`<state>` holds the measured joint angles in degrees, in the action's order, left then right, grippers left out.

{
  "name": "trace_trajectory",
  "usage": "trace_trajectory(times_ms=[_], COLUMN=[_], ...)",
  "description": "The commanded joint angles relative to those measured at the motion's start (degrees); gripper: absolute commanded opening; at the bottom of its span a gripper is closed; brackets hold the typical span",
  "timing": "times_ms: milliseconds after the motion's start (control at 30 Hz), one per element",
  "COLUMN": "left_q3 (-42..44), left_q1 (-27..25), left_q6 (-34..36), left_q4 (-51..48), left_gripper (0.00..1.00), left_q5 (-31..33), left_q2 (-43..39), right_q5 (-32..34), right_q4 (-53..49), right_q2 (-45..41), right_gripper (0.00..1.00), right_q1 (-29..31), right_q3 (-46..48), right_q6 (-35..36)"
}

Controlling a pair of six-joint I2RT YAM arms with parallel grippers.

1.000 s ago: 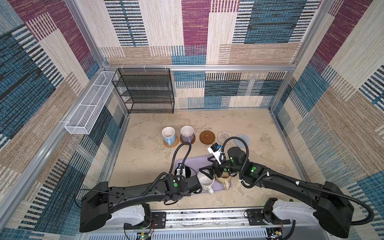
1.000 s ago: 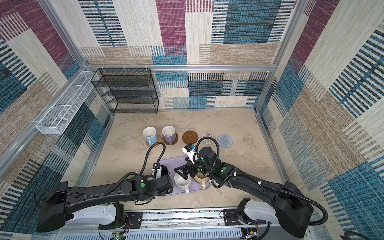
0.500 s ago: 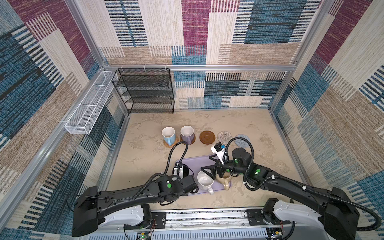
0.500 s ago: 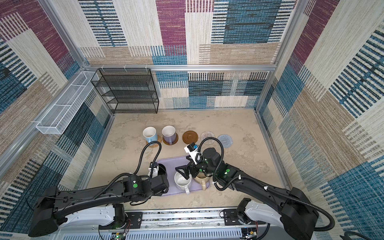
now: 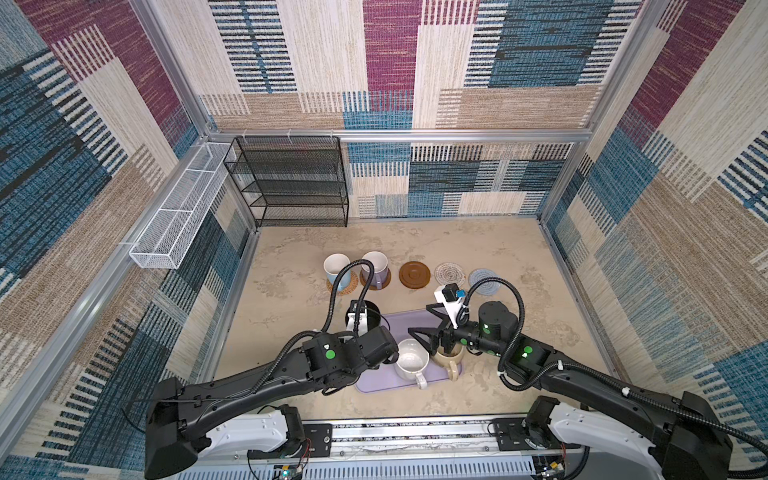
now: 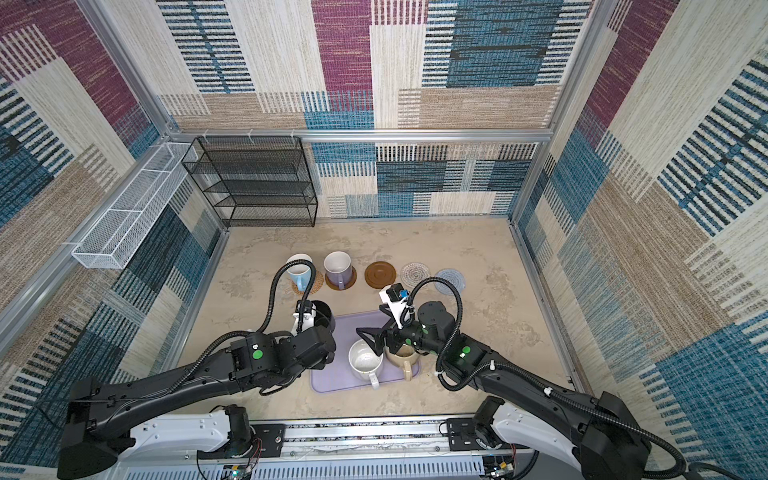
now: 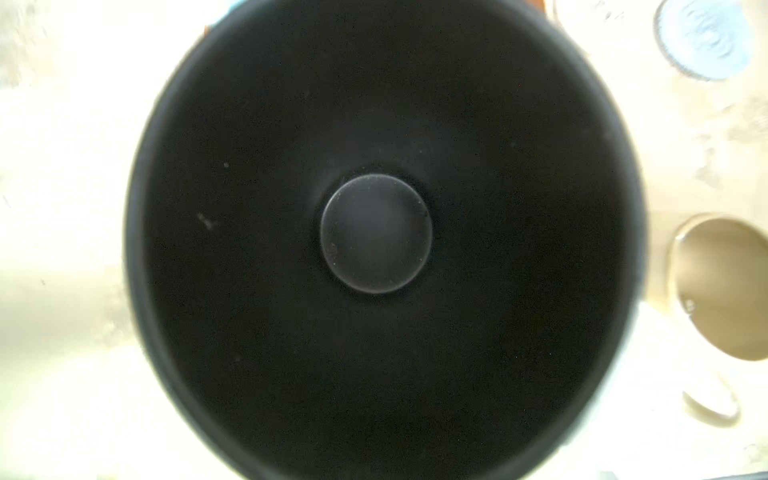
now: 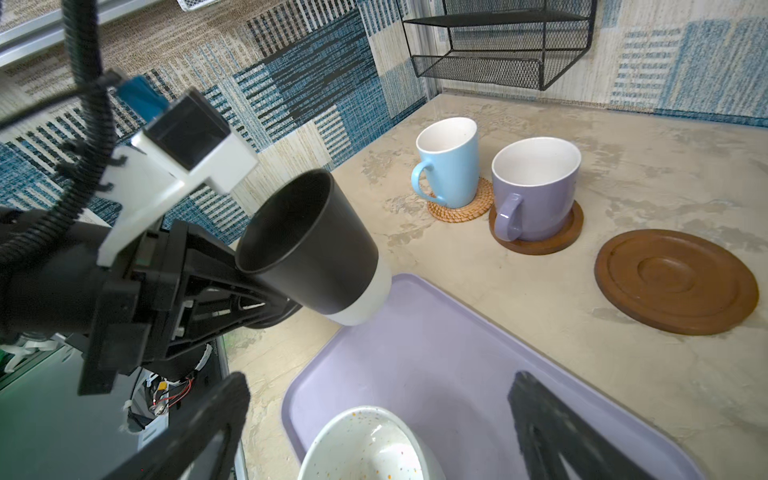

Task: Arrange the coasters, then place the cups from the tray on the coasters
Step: 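Carry the black mug with left gripper toward the larger brown coaster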

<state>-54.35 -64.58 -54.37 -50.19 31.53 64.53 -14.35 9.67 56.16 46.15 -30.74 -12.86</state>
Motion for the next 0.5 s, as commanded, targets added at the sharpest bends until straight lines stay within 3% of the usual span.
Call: trace_trajectory(times_ms=[0, 200, 467], left_q3=[-2.6, -7.64, -14.69], left_q1=[1.02, 3.93, 9.27], left_q6=[5.43, 10.76, 15.68], left_q4=[2.93, 6.29, 11.72], left_gripper=[0.0, 0.0, 0.0], left_q5=[2.44, -0.32, -4.87], left_q2=[0.94, 5.57, 13.85], right_q5=[1.43, 10.34, 6.7], right_q4=[2.96, 3.34, 4.74], right_q2=[-0.21, -1.0, -0.14], right_gripper=[1.0, 1.0, 1.0], right_q1=[-0.18, -2.57, -9.18], right_q3=[0.07, -0.28, -1.04], right_q6=[-0.31, -4.45, -5.65])
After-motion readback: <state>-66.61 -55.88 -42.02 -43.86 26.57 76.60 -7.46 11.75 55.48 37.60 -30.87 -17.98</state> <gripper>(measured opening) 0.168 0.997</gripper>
